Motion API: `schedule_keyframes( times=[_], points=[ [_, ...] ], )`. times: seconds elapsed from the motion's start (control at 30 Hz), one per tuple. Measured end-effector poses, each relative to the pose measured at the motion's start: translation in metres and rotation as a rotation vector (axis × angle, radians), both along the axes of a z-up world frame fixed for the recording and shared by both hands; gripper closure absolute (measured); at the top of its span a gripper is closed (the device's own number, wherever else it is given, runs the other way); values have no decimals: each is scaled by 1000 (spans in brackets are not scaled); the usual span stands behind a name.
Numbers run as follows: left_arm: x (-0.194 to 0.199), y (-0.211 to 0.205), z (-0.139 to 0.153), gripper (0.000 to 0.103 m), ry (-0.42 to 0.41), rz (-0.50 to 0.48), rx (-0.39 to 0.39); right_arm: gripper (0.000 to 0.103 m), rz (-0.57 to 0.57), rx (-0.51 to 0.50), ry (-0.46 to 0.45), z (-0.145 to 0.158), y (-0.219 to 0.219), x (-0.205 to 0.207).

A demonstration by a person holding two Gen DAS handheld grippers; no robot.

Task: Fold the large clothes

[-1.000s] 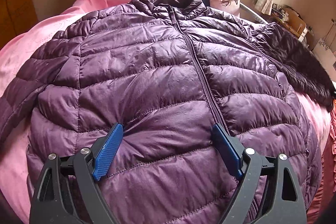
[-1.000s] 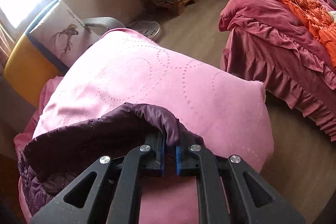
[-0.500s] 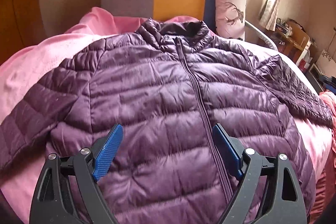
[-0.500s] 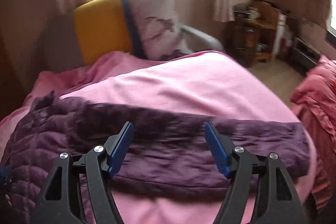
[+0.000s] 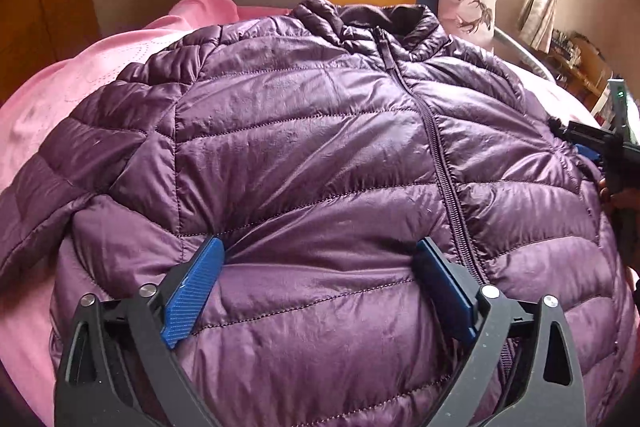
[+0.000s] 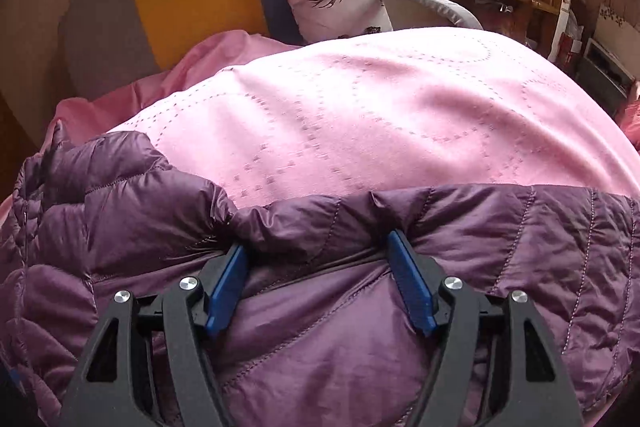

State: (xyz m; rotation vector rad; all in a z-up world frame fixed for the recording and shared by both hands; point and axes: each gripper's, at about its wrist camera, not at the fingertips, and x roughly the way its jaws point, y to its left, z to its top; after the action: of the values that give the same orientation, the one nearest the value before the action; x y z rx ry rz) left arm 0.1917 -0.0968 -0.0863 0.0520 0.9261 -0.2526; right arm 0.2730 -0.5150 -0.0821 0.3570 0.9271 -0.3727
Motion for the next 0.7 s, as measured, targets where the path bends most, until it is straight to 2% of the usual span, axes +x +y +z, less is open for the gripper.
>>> schedule_keyframes(
  times=[0.13,0.23,0.33,0.43,0.5,0.57,0.63,0.7],
  points=[
    [5,5,-3,4,10,6,-12,34,-31,-25,5,10,1,-5],
    [5,6,-3,4,9,6,-23,32,-46,-85,-13,35,17,-23],
    [5,5,-3,4,6,5,-23,32,51,-66,-48,55,52,-41],
    [1,8,0,4,1,6,-49,32,197,-5,-73,67,99,-66],
    [-3,14,5,4,-11,18,-82,32,263,35,-73,69,125,-84],
    [-7,27,12,4,-20,53,-150,31,298,58,-70,66,149,-102],
    [-11,40,16,4,-20,89,-215,27,317,43,-58,56,167,-122],
    [-19,48,17,4,-20,103,-244,23,307,2,-39,44,175,-138]
  ],
)
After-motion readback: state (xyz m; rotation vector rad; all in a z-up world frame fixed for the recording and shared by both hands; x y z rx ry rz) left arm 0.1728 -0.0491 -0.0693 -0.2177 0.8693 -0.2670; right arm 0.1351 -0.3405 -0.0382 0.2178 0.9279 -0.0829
